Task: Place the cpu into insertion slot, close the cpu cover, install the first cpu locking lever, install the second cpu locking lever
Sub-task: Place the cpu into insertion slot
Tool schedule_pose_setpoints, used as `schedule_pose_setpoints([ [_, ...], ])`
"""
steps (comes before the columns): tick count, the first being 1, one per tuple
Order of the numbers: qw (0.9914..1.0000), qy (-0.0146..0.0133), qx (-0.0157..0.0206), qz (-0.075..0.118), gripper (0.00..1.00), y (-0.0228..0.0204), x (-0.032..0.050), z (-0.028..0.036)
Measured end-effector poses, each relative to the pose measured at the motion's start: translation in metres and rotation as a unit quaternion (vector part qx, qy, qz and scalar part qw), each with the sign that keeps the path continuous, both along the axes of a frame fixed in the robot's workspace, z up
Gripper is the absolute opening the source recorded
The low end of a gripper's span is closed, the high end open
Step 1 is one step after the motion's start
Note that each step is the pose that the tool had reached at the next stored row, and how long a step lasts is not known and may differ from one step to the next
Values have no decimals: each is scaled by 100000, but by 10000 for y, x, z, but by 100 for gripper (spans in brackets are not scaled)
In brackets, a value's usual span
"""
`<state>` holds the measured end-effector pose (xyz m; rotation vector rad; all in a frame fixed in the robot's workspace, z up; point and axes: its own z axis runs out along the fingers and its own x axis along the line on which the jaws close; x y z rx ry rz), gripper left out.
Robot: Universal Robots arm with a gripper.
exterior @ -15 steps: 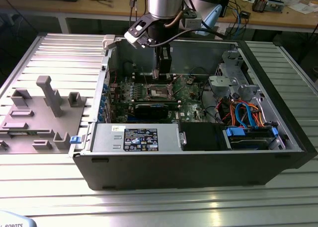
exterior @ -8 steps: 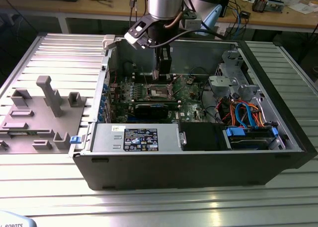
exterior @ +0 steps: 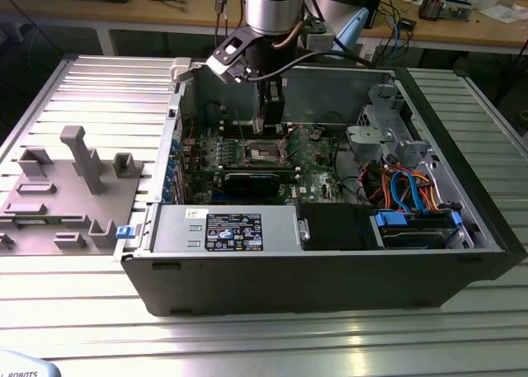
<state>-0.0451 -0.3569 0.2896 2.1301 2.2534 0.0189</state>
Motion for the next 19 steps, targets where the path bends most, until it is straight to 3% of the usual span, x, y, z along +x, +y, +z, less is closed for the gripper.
schedule_pose_setpoints([
  [19,100000,1,0,-1,54,0,0,-55],
])
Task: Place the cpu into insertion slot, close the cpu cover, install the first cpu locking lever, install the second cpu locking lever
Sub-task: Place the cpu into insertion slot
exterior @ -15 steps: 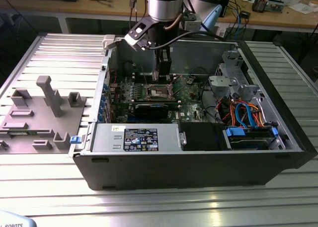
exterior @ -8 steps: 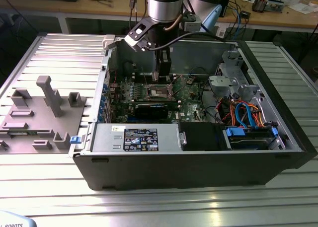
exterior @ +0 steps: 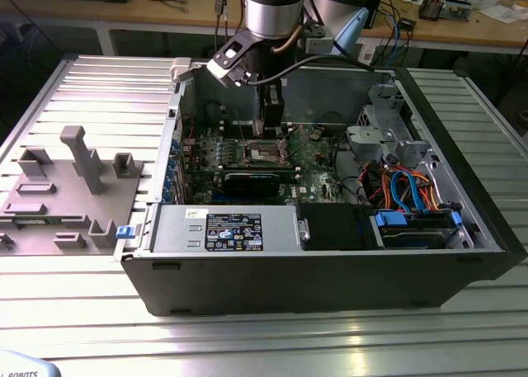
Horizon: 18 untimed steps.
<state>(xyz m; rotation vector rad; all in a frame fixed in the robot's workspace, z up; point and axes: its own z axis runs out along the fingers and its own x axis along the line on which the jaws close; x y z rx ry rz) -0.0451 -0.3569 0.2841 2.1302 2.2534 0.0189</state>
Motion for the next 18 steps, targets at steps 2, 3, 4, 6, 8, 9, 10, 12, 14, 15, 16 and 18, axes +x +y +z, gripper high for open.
schedule_pose_setpoints([
  [2,100000,3,-3,-2,54,0,0,-4],
  [3,100000,3,-1,2,54,0,0,-6],
  [4,100000,2,-2,2,54,0,0,-9],
  [6,100000,0,2,1,54,0,0,-20],
  [8,100000,-2,-4,3,54,0,0,-25],
  [9,100000,0,-3,1,54,0,0,-27],
  [10,100000,-1,-1,1,54,0,0,-30],
  [12,100000,-2,0,1,54,0,0,-38],
  [14,100000,-2,-2,3,54,0,0,-43],
  [15,100000,0,-1,2,54,0,0,-48],
  [16,100000,0,-2,2,54,0,0,-51],
  [18,100000,-1,-1,0,54,0,0,-56],
])
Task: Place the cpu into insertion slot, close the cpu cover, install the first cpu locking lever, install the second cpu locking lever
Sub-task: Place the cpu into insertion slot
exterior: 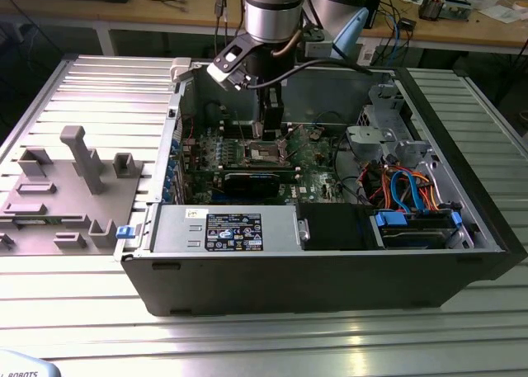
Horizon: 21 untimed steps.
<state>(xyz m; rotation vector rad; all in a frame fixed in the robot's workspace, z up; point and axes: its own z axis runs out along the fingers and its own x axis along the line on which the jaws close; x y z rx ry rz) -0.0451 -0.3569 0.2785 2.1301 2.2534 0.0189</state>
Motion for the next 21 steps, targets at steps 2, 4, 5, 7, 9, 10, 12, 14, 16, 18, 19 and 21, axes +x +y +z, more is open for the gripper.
schedule_pose_setpoints([
  [2,100000,1,2,-1,54,0,0,-5],
  [4,100000,0,1,1,54,0,0,-13],
  [5,100000,1,-1,2,54,0,0,-16],
  [7,100000,1,-2,0,54,0,0,-22],
  [9,100000,1,0,2,54,0,0,-27],
  [10,100000,0,1,2,54,0,0,-31],
  [12,100000,2,-3,0,54,0,0,-36],
  [14,100000,3,1,2,54,0,0,-42],
  [16,100000,1,1,3,54,0,0,-48],
  [18,100000,4,-3,2,54,0,0,-53],
  [19,100000,3,-1,3,54,0,0,-57],
  [21,100000,2,-2,1,54,0,0,-62],
])
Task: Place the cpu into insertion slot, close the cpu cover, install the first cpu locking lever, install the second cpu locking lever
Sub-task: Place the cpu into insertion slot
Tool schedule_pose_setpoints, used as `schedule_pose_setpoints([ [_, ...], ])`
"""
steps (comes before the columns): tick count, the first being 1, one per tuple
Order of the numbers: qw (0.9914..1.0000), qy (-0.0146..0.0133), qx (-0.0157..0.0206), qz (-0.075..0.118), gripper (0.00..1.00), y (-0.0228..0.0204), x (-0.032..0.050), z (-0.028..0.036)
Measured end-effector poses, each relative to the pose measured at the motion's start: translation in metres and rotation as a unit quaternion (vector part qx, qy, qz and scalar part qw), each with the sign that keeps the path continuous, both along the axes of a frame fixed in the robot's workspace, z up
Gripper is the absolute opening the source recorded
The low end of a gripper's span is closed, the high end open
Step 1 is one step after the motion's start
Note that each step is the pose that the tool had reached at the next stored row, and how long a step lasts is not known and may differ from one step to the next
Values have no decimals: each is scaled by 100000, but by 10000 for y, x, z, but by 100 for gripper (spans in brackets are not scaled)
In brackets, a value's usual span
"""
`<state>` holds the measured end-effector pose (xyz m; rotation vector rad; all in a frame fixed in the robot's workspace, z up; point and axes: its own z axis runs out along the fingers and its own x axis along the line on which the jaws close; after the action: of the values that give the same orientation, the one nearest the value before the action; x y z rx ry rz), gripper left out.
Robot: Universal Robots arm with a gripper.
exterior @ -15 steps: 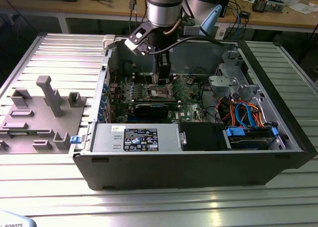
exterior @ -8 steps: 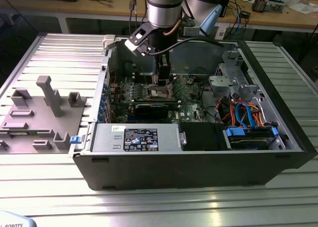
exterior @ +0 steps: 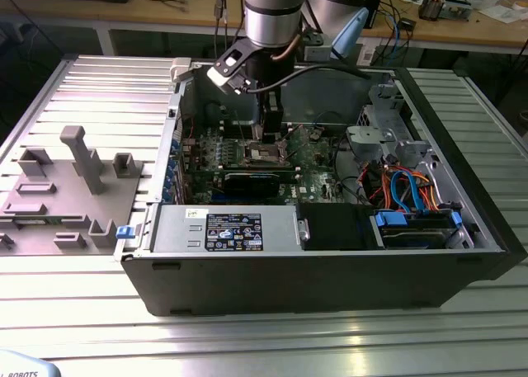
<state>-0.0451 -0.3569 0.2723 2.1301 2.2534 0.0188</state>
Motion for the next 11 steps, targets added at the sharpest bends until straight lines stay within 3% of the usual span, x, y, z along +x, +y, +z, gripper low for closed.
schedule_pose_setpoints([
  [11,100000,0,0,1,54,0,0,-35],
])
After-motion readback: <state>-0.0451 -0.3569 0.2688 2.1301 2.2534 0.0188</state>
